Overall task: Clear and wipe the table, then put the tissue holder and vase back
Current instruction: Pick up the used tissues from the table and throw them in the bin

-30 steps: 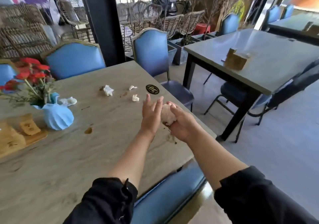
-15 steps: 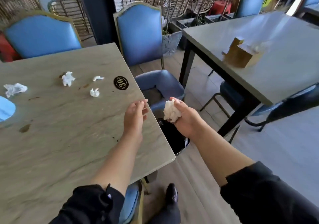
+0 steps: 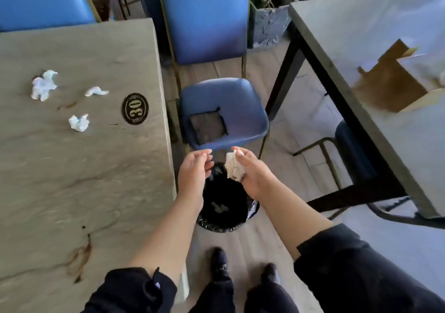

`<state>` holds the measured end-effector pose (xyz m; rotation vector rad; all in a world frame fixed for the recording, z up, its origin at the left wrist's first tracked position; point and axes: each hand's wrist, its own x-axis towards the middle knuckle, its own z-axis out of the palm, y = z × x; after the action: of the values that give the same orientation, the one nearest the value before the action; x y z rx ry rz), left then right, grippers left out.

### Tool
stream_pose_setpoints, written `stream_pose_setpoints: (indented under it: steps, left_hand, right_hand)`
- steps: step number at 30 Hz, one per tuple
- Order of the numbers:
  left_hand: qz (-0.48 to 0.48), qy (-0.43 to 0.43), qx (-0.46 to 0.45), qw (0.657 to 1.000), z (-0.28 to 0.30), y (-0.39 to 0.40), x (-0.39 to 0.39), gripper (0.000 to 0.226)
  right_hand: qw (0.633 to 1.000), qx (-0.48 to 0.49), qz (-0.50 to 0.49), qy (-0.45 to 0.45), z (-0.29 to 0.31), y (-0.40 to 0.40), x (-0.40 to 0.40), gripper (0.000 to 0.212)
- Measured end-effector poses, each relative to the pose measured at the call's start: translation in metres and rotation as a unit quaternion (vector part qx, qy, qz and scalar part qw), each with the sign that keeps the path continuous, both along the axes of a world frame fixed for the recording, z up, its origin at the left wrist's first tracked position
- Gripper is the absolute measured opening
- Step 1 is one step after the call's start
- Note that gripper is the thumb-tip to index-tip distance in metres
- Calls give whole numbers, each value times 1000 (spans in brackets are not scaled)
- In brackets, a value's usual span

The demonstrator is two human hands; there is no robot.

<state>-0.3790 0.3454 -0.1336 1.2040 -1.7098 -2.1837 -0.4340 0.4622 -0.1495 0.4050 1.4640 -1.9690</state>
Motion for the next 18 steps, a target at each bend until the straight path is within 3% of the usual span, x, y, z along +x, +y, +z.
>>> stream_pose_setpoints:
  steps: [4, 12, 18]
  left_hand:
    - [52, -47, 10, 998, -40, 8, -18, 26]
    - [207, -136, 85, 965, -164, 28, -25, 16]
    - [239, -175, 85, 951, -242, 39, -28, 27]
  right_hand:
    - [997, 50, 62, -22, -42, 7, -34, 34]
    - [974, 102, 176, -99, -164, 8, -73, 17]
    - [946, 169, 245, -126, -244, 4, -79, 24]
